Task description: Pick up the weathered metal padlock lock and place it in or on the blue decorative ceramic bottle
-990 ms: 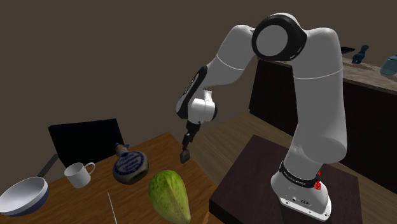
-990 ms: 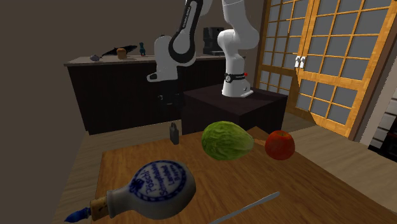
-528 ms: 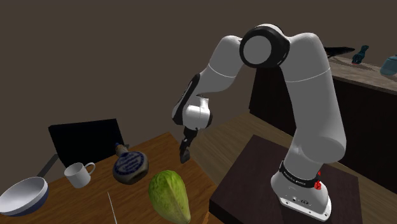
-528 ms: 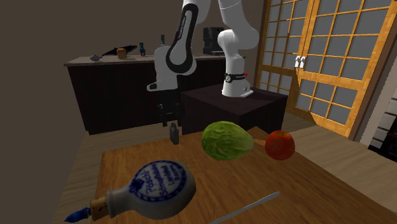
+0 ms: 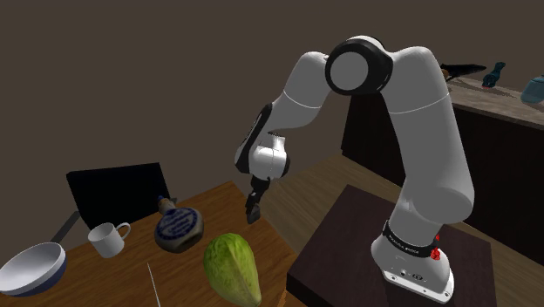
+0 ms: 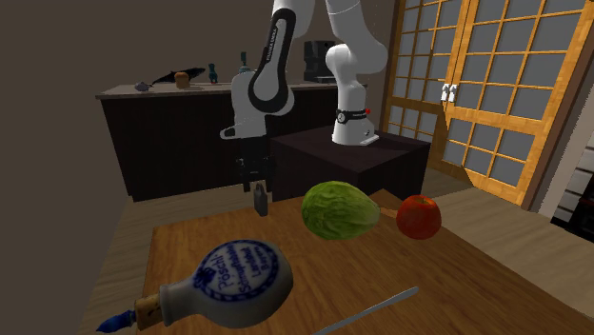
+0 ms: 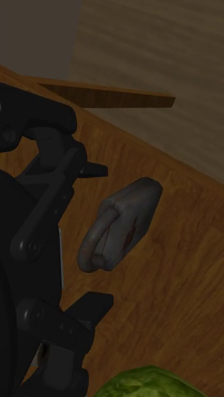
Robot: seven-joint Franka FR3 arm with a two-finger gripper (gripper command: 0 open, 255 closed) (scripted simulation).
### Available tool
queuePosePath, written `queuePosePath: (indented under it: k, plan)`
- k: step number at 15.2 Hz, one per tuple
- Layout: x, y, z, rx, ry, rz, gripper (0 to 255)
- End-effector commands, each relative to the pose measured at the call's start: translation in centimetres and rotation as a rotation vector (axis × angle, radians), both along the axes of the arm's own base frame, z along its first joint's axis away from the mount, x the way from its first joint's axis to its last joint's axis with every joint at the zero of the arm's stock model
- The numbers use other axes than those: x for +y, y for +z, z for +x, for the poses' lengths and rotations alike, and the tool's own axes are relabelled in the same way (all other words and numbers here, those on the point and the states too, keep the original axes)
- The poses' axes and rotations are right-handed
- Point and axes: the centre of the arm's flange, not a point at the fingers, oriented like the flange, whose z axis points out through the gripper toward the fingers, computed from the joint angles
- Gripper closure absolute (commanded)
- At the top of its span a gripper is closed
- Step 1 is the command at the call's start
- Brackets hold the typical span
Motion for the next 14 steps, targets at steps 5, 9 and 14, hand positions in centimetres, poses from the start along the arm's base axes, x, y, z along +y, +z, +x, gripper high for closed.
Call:
queuePosePath:
  k: [5, 9, 14]
  plan:
    - [0.0, 0.0, 0.0, 0.000, 0.000, 0.000, 255]
    - [0.0, 0.0, 0.0, 0.000, 0.000, 0.000, 255]
    - [0.0, 2.1, 0.0, 0.000, 0.000, 0.000, 255]
